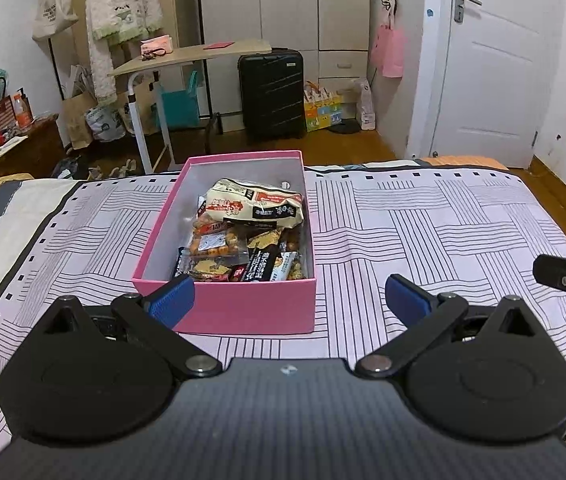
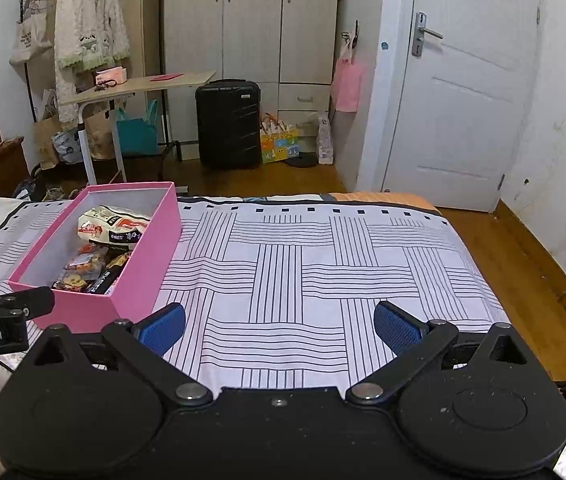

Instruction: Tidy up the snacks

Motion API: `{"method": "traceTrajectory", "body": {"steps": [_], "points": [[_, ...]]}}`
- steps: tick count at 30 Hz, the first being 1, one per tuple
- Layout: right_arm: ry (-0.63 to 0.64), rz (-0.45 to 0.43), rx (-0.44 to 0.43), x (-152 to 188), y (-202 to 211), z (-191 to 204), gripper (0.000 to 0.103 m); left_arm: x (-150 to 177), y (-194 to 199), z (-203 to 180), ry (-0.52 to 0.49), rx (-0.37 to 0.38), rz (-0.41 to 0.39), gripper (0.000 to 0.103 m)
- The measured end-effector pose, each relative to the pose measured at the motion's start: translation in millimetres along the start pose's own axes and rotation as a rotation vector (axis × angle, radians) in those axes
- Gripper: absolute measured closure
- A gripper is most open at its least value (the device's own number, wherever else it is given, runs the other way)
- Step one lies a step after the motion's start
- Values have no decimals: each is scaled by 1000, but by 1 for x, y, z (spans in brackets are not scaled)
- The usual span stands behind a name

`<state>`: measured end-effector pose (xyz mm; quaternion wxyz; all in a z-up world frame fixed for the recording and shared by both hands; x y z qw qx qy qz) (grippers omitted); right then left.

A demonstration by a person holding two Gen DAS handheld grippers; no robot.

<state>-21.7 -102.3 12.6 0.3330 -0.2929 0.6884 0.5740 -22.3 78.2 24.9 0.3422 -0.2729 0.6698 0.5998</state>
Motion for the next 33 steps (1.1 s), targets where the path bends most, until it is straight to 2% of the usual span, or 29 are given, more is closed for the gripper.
{"method": "traceTrajectory", "body": {"steps": [4, 8, 13, 33], "points": [[-6, -8, -6, 2, -1, 0, 1, 4, 0, -2, 12, 8, -15, 0], [2, -25, 23, 8, -5, 1, 1, 7, 0, -7, -11, -12, -35, 0], [-29, -10, 1, 10, -8, -2, 1, 11, -3, -11, -27, -39, -50, 0], [-14, -2, 17, 9, -4, -2, 1, 15, -5, -13, -24, -56, -47, 0]]}}
Point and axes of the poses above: each gripper's, at about its wrist camera, not at the fingertips, and y roughly against the way its jaws point, z to its left, x to its underside, the point moved 1 cm from there along -y, roughly the way its jaws point, and after that the axes turned 6 degrees about x, right-handed, at the moved point
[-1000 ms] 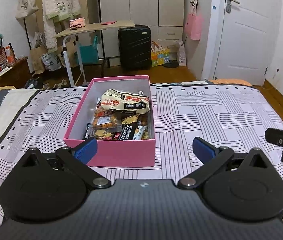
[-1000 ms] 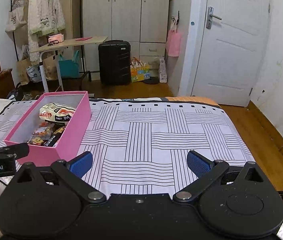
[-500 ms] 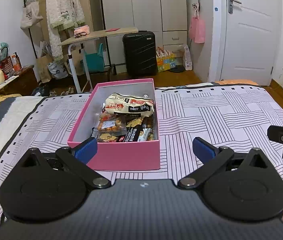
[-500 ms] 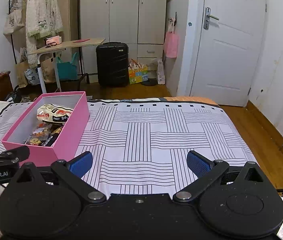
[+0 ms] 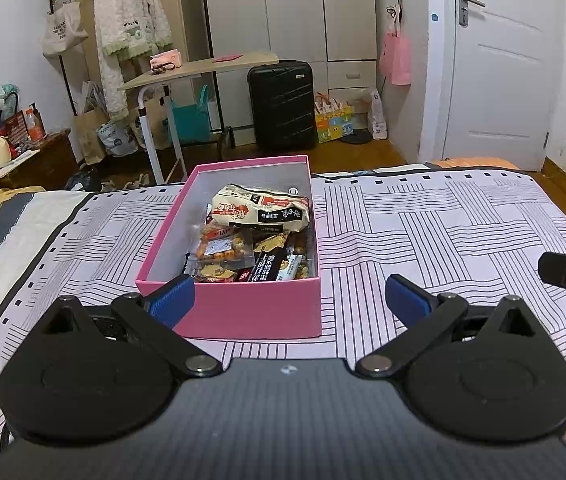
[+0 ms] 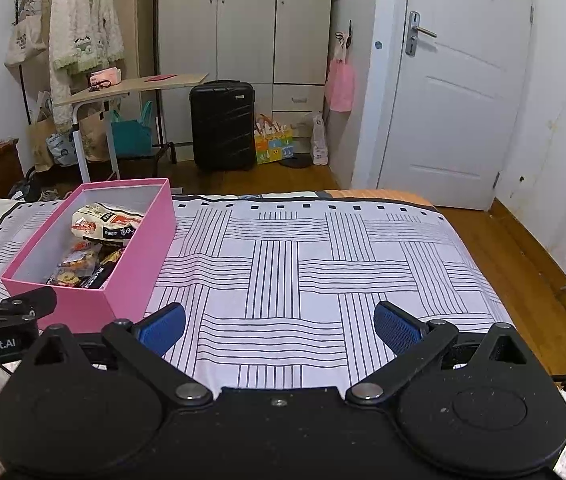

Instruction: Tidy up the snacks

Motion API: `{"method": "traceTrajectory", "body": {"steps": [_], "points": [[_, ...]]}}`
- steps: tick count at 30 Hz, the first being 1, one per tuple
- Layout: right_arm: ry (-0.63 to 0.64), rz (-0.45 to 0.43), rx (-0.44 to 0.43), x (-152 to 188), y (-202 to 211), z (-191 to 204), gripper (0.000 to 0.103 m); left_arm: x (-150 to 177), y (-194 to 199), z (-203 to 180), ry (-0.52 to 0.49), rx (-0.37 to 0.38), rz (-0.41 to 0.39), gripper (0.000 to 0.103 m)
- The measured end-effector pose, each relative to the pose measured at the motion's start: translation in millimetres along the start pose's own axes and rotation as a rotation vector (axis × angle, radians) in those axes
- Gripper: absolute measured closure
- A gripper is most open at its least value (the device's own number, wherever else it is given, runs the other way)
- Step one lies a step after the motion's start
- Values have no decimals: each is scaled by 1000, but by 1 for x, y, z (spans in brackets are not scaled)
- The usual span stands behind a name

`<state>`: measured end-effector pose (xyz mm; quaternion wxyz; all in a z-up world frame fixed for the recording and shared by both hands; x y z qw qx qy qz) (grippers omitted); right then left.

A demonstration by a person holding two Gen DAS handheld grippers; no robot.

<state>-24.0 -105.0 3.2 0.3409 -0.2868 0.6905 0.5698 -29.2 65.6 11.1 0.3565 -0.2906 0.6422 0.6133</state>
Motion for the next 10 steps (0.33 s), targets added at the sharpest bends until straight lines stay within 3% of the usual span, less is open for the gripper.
{"method": "traceTrajectory", "body": {"steps": [10], "points": [[-7, 10, 3, 0, -3, -3, 1, 0, -1, 0, 3, -9, -3, 0]]}}
Point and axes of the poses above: each gripper's, at about its wrist camera, not at the fingertips, and y roughly against the way its jaws point, z to its left, x to its underside, the point moved 1 cm from there along -y, roughly the way its jaws point, and after that the axes turned 6 degrees about x, right-handed, at the moved point
